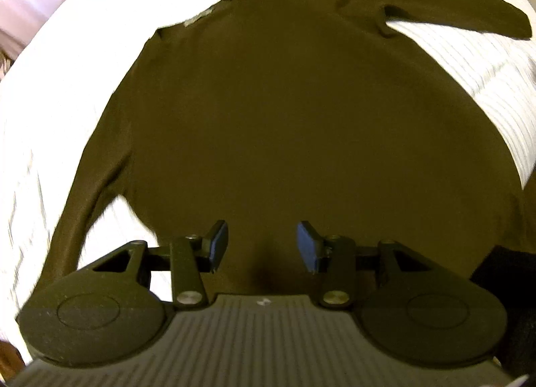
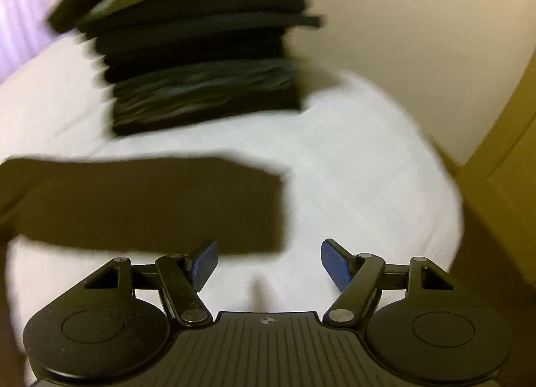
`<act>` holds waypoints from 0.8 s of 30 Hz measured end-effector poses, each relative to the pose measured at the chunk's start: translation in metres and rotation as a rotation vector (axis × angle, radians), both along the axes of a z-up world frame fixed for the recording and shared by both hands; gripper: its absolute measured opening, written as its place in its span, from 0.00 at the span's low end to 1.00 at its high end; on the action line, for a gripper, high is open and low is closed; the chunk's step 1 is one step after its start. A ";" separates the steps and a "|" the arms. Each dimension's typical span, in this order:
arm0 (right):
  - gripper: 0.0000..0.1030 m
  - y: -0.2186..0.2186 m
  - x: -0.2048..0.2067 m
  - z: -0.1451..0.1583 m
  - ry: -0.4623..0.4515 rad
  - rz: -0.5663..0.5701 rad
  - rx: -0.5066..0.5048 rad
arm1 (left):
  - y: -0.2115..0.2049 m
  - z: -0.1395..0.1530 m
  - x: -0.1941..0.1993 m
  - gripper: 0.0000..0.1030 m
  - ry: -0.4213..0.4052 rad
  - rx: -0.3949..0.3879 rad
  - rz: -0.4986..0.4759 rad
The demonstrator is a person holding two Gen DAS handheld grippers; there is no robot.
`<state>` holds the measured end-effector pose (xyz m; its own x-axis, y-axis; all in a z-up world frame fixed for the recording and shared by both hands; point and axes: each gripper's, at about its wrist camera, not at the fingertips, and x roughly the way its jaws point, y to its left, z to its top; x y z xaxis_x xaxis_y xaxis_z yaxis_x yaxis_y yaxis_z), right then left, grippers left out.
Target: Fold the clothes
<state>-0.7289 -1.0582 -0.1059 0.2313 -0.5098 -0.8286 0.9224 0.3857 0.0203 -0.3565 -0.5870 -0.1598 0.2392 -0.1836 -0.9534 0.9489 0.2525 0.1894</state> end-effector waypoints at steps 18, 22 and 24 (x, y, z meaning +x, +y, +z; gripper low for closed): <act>0.85 0.278 0.095 0.033 -0.096 0.124 0.121 | 0.233 0.019 0.035 0.59 0.029 -0.063 0.122; 0.85 0.297 0.122 0.043 -0.102 0.187 0.121 | 0.240 0.027 0.031 0.61 0.015 -0.105 0.168; 0.85 0.300 0.137 0.046 -0.103 0.238 0.116 | 0.240 0.030 0.031 0.62 0.015 -0.125 0.198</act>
